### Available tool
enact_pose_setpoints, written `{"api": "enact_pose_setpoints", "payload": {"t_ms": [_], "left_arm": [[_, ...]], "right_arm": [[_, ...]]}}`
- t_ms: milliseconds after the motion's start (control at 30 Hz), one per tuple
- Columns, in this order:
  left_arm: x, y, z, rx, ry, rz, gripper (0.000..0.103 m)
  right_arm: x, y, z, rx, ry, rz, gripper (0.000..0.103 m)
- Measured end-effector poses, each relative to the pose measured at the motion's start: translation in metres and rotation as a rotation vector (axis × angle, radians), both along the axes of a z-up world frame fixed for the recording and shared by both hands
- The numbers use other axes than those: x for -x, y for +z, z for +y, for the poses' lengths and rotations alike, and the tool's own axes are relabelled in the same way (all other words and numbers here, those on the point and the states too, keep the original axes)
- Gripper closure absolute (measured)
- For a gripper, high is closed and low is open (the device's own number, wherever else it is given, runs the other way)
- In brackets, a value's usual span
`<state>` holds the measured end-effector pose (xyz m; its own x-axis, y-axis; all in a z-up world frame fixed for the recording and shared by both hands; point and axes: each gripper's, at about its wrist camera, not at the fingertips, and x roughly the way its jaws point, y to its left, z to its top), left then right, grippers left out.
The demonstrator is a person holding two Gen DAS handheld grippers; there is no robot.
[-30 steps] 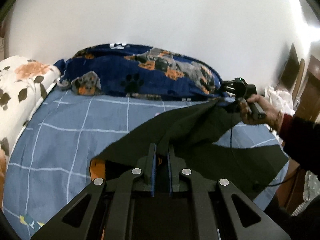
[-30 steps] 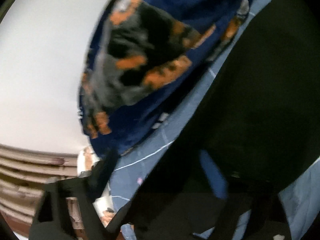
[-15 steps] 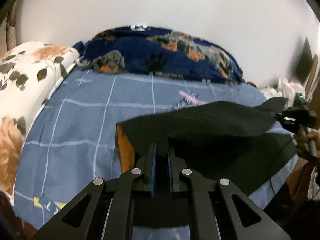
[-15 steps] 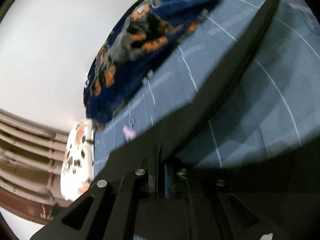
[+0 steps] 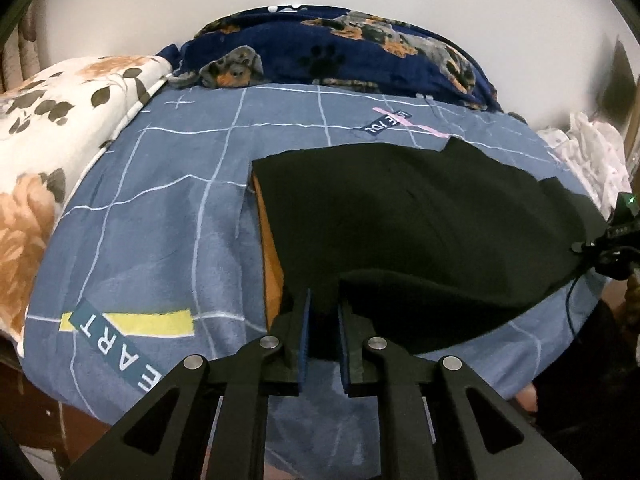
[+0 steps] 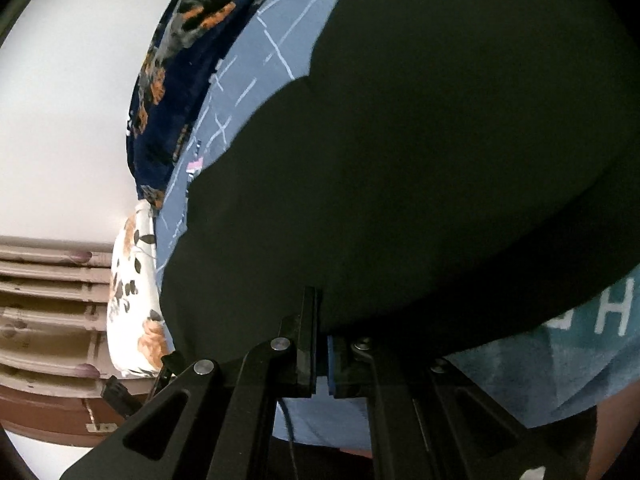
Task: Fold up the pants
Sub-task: 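Lift the trouser leg with the right gripper and fold it over the other leg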
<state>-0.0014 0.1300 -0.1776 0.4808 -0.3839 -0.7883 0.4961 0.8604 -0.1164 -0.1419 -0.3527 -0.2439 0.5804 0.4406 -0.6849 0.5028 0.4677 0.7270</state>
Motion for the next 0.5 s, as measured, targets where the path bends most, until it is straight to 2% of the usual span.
{"api": "enact_pose_setpoints", "payload": {"t_ms": [100,167,233,333,400,500], "left_arm": [[0.003,-0.001,0.005,-0.028,0.007,-0.004,0.082],[0.005,0.002,0.011,-0.037,0.027,-0.002,0.073],[0.010,0.011,0.021,-0.062,0.079,-0.044,0.049],[0.015,0.035,0.033,-0.071,0.161,-0.121,0.048],[0.016,0.055,0.032,-0.046,0.174,-0.168,0.048],[0.014,0.077,-0.003,-0.015,0.086,-0.209,0.048]], "right_arm": [[0.002,-0.005,-0.001,-0.029,-0.009,-0.009,0.099],[0.002,-0.006,-0.001,-0.043,-0.005,-0.013,0.098],[0.003,-0.008,-0.002,-0.056,-0.009,-0.020,0.098],[0.005,-0.010,-0.002,-0.077,-0.018,-0.035,0.098],[0.007,-0.014,-0.003,-0.118,-0.033,-0.048,0.096],[0.010,-0.016,-0.002,-0.140,-0.045,-0.064,0.096]]}}
